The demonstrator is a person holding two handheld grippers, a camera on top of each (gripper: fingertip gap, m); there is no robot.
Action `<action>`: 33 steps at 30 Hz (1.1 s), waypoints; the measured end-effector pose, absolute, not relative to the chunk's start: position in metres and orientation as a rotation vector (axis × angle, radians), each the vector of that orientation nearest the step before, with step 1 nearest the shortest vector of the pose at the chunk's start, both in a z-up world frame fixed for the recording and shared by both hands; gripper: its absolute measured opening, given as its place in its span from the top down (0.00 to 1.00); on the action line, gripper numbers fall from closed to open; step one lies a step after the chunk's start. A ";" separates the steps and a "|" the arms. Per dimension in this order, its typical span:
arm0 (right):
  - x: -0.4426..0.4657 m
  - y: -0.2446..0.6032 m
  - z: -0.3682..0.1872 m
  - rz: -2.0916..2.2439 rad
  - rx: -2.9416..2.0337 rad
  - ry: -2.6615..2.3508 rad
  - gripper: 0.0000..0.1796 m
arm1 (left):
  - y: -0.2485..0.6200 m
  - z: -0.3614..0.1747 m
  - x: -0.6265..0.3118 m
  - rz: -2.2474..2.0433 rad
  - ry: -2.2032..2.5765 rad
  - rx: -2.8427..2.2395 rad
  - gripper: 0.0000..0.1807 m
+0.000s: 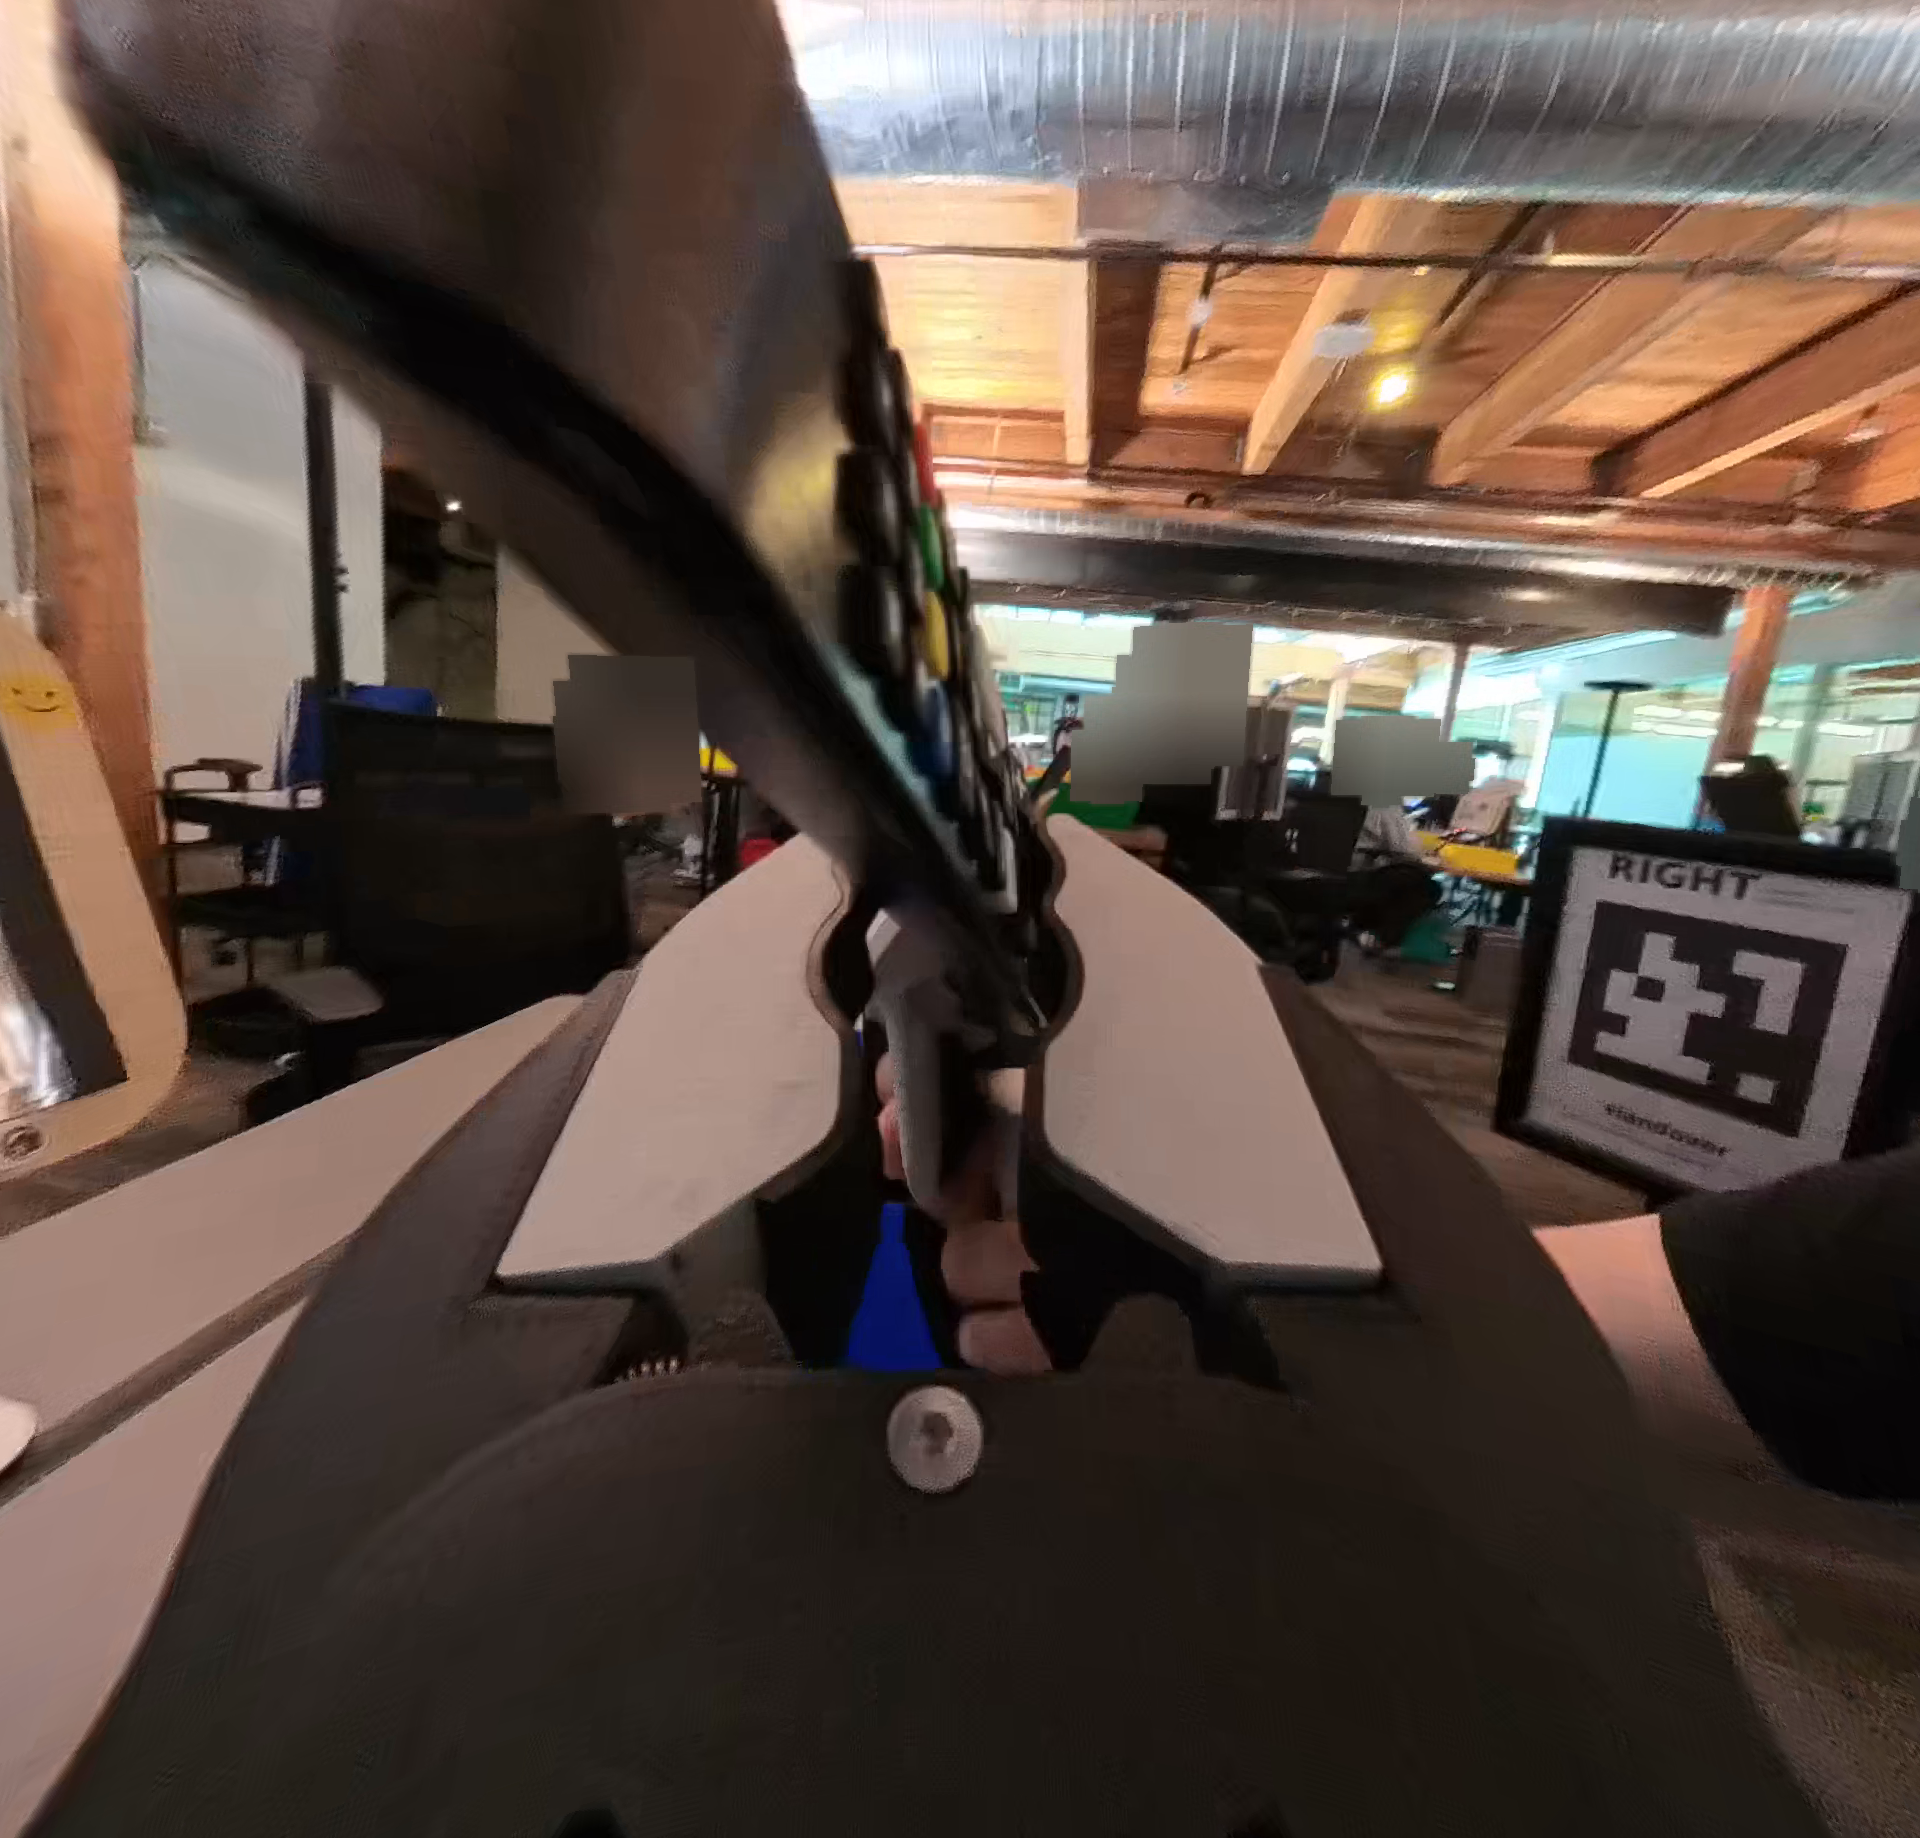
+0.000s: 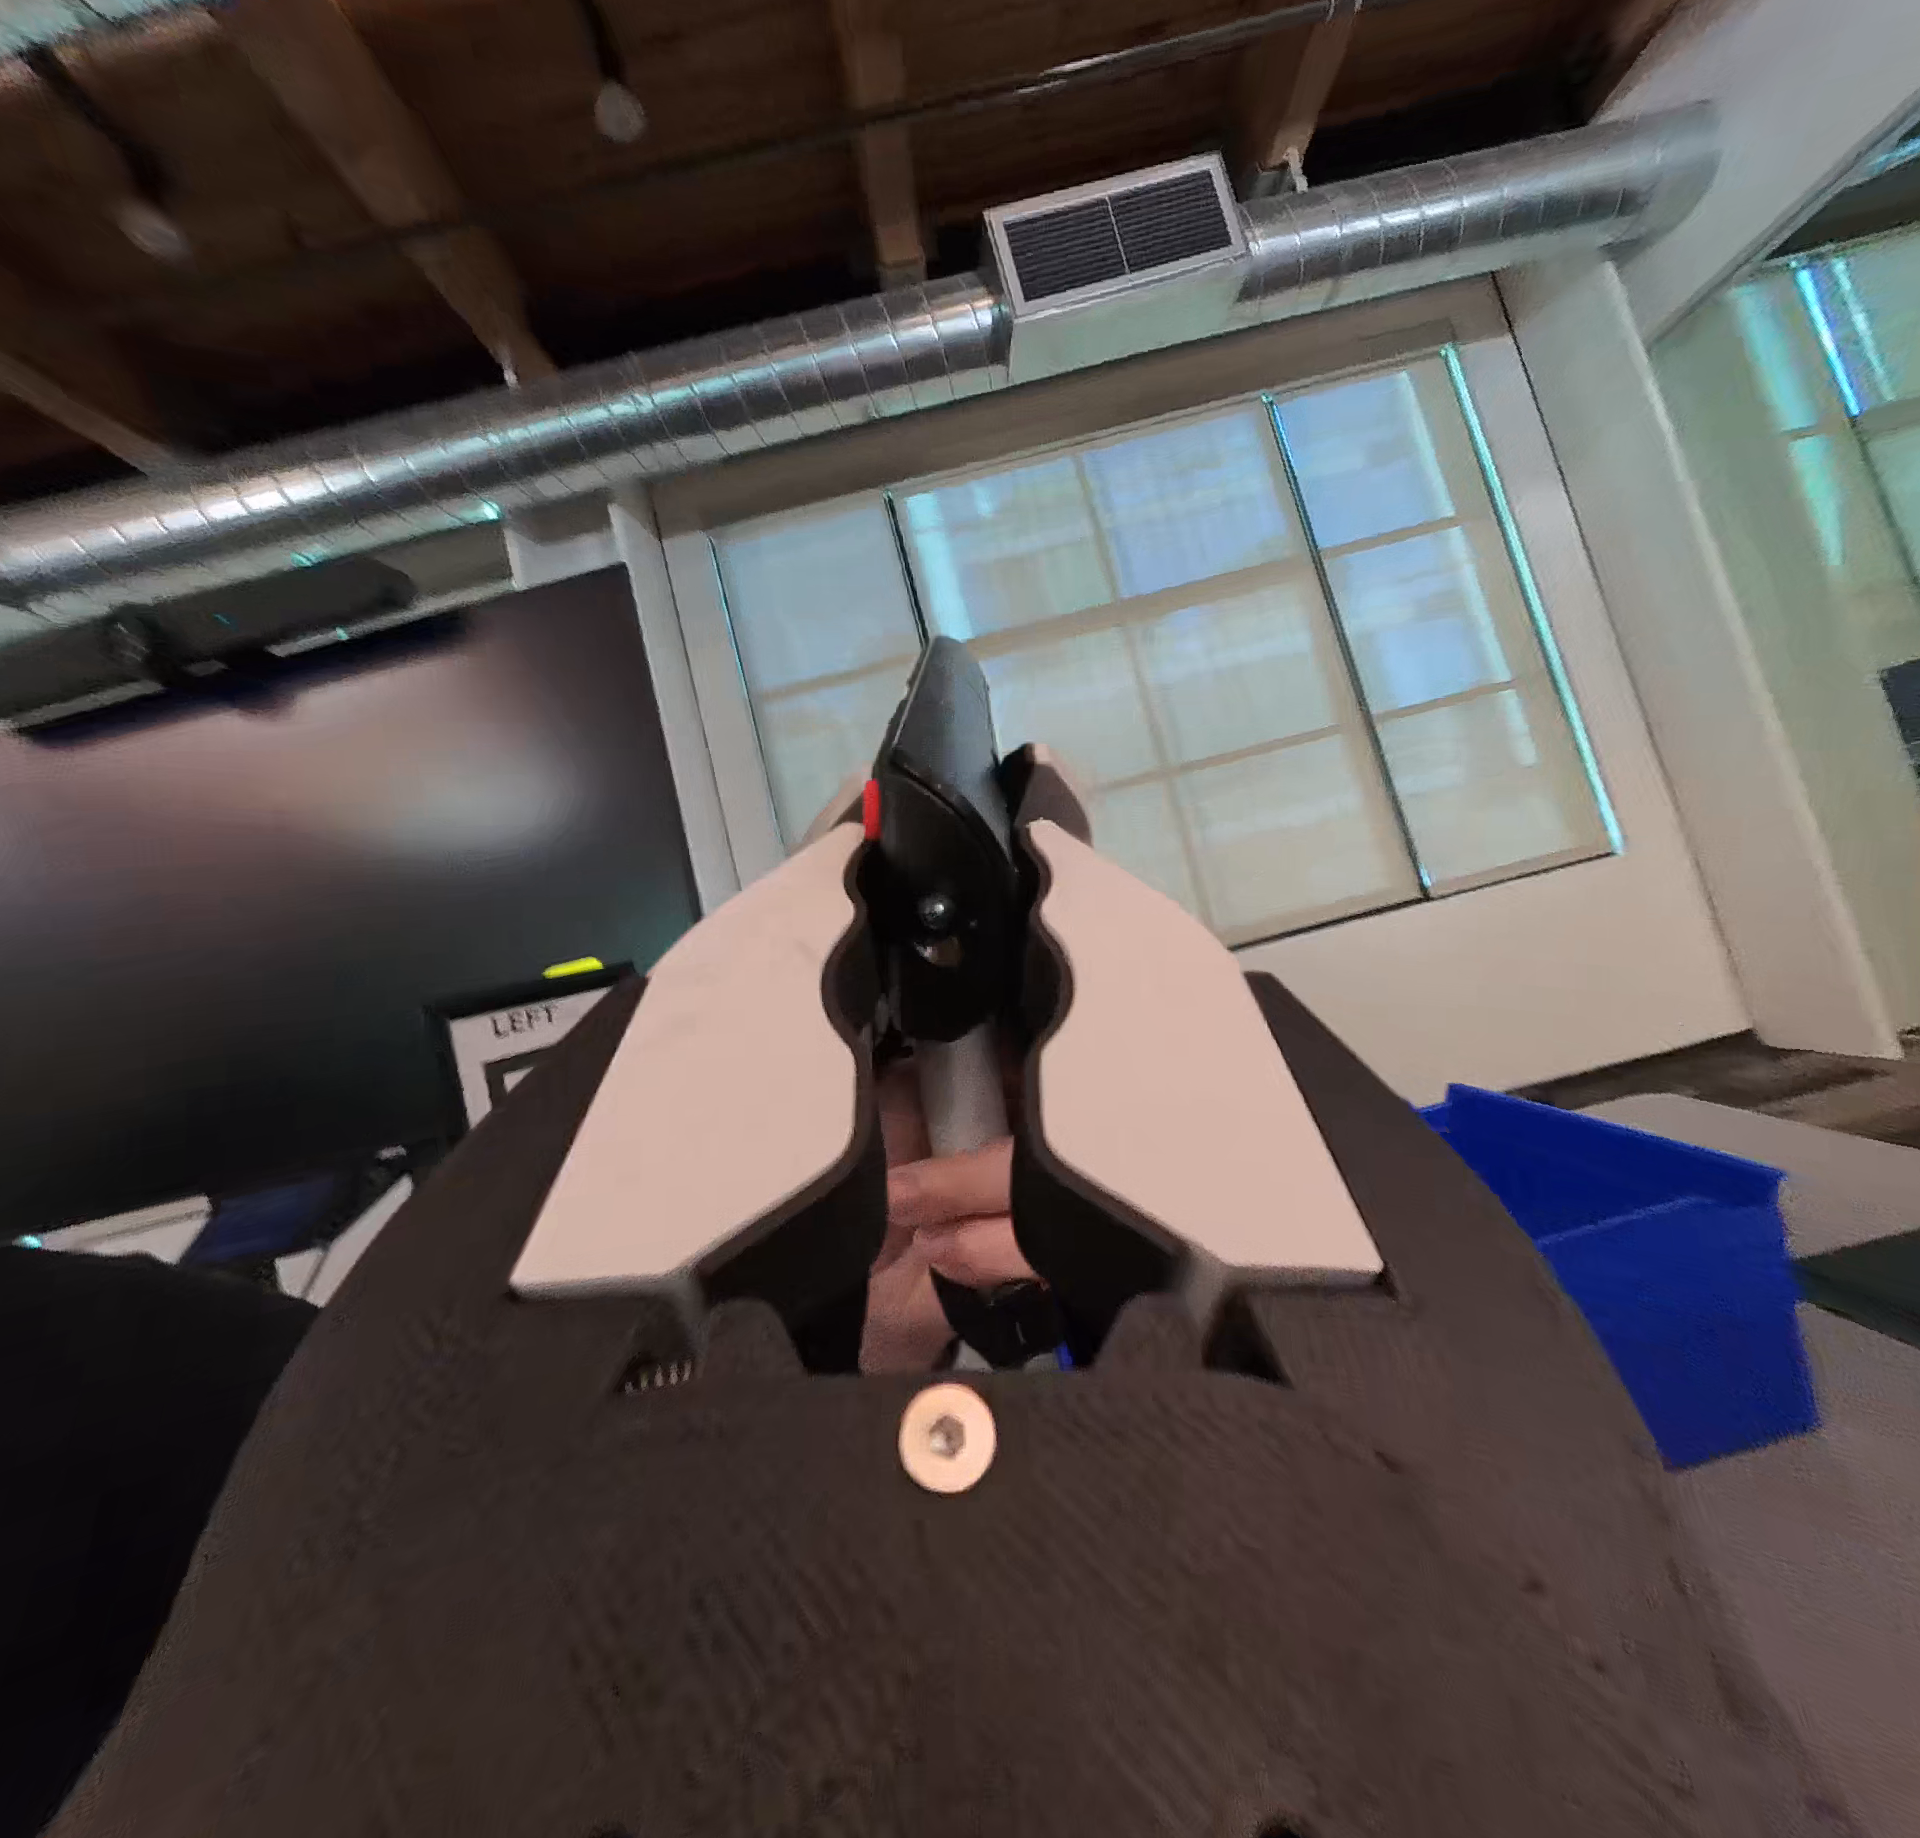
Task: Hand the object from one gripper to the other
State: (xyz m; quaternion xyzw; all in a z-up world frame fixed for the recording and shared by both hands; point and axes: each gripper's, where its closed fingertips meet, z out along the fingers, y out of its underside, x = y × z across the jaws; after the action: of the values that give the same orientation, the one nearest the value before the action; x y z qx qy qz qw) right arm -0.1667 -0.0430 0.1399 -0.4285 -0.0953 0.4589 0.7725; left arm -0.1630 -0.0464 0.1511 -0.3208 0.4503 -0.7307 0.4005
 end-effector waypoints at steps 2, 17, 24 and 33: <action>-0.163 -0.038 0.137 1.037 -0.927 -0.180 0.86 | -0.043 0.149 -0.160 -1.834 1.176 -0.876 0.86; -0.145 -0.028 0.124 0.068 -1.165 -0.568 0.76 | -0.003 0.053 -0.141 -1.009 1.716 -1.320 0.87; -0.163 -0.021 0.087 0.452 -1.431 -0.648 0.65 | -0.052 0.021 -0.143 -0.958 2.033 -1.189 0.87; -0.124 -0.029 0.117 0.732 -1.348 -0.420 0.87 | -0.033 0.046 -0.141 -1.091 1.864 -1.193 0.79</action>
State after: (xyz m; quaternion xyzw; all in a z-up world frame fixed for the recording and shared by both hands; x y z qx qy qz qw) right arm -0.1236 -0.0290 0.1170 -0.6053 -0.1886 0.3287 0.7000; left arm -0.1406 -0.0329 0.0462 -0.4562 0.7130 -0.4174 0.3307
